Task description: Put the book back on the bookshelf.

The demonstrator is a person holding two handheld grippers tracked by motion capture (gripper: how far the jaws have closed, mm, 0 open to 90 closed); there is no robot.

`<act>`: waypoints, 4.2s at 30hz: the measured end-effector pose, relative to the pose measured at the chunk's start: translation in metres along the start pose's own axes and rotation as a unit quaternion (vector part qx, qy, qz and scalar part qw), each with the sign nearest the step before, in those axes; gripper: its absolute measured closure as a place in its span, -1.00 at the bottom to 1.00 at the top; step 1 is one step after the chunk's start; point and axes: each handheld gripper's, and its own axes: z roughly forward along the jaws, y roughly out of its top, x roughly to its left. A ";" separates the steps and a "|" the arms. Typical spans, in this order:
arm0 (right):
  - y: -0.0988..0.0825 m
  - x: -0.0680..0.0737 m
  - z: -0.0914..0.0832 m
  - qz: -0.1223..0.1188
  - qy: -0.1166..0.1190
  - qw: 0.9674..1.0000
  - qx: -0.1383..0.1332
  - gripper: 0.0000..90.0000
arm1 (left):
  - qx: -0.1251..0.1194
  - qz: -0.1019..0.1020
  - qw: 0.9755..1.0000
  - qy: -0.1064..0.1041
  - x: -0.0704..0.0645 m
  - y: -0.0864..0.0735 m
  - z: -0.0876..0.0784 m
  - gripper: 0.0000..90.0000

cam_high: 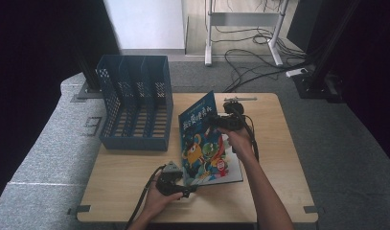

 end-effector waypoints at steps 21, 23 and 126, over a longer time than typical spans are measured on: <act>-0.001 0.008 -0.012 -0.055 0.011 0.997 -0.062 0.78 | 0.004 -0.006 0.999 0.042 0.006 0.009 0.005 -0.73; -0.001 0.007 -0.012 -0.054 0.012 0.997 -0.062 0.78 | 0.005 -0.006 0.999 0.041 0.007 0.010 0.005 -0.73; 0.000 0.002 -0.042 -0.092 0.041 0.983 -0.152 0.88 | 0.004 -0.037 0.997 0.072 0.008 0.047 0.048 -0.69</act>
